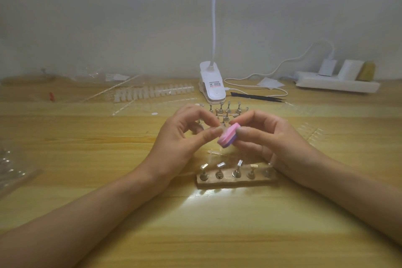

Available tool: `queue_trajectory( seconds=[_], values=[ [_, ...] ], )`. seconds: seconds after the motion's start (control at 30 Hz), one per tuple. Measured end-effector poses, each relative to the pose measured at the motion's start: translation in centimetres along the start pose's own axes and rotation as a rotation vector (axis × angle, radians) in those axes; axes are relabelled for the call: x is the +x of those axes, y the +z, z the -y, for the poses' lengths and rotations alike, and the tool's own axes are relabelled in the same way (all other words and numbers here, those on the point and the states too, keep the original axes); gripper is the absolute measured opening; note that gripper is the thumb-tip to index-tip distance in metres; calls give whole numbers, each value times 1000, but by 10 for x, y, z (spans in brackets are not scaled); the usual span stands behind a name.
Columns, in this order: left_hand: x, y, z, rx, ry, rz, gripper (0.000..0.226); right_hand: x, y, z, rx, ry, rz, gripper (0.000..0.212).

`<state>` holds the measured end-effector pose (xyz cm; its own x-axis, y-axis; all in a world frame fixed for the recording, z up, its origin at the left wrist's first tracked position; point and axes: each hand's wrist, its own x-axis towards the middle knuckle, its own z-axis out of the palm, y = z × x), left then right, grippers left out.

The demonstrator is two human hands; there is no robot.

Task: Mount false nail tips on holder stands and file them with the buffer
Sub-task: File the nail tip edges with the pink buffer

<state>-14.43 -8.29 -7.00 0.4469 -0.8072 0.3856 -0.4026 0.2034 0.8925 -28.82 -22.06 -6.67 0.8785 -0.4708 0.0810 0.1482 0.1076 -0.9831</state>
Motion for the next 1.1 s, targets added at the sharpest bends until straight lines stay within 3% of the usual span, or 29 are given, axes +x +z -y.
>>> queue_trajectory(
  seconds=[0.17, 0.3, 0.6, 0.7, 0.83, 0.97, 1.1],
  values=[
    [0, -1, 0, -1, -11, 12, 11, -2, 0, 1, -64, 24, 70, 15],
    [0, 0, 0, -5, -2, 20, 12, 1, -3, 1, 48, 1, -25, 17],
    [-1, 0, 0, 6, -8, 31, 9, -2, 0, 4, -13, 33, 53, 15],
    [0, 0, 1, 4, 3, 25, 11, 0, -1, 4, 65, 28, -49, 18],
    [0, 0, 1, -2, 21, 24, 10, -2, 2, 3, -87, 59, 46, 14],
    [0, 0, 1, 1, 45, -4, 6, 0, -3, 2, 70, 38, -54, 13],
    [0, 1, 2, 33, 39, -4, 6, -1, -1, 2, 0, 44, 20, 14]
  ],
)
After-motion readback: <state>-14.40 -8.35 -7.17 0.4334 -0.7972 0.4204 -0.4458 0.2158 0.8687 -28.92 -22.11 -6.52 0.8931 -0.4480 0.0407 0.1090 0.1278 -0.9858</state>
